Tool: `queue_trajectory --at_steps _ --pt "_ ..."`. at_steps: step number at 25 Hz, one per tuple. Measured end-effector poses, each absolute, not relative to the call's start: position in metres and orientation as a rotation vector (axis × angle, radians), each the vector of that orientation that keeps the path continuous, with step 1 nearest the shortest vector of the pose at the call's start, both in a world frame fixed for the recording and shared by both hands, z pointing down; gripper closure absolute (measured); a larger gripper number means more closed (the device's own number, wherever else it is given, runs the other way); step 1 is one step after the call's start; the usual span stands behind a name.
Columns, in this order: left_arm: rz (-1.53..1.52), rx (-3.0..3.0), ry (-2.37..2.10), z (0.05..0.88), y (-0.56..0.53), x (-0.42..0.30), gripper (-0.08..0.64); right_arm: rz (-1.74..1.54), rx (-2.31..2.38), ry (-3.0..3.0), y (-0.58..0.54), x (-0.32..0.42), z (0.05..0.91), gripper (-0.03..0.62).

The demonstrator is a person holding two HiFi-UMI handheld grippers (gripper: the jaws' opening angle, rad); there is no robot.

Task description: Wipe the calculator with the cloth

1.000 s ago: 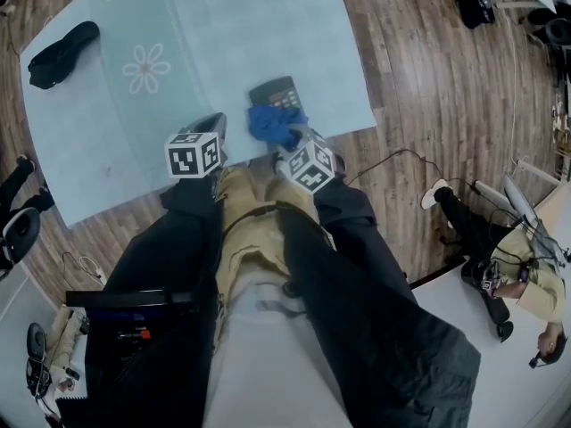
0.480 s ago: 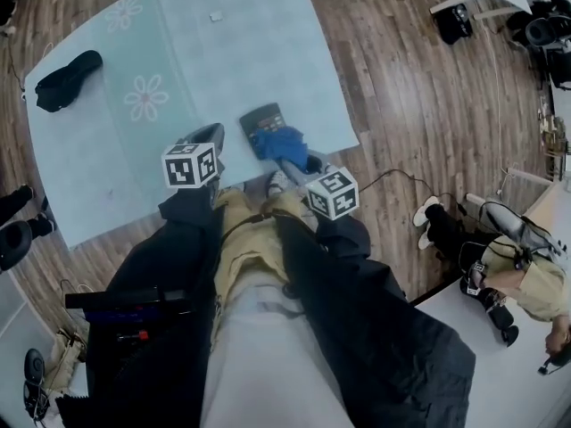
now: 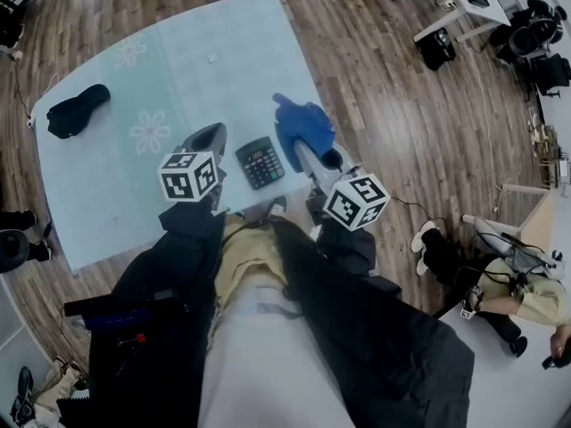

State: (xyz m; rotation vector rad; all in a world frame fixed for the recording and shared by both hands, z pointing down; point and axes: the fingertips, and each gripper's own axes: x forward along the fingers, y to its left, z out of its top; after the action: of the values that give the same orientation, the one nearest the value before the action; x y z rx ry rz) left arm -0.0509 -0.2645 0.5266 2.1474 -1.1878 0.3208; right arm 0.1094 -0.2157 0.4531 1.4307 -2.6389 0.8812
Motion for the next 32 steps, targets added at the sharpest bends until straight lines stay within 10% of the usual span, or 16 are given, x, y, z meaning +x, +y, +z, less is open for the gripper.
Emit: queue_trajectory --at_steps 32 --pt "0.021 2.580 -1.329 0.351 -0.301 -0.009 0.563 0.399 1.706 -2.787 -0.258 0.117 0.326 0.495"
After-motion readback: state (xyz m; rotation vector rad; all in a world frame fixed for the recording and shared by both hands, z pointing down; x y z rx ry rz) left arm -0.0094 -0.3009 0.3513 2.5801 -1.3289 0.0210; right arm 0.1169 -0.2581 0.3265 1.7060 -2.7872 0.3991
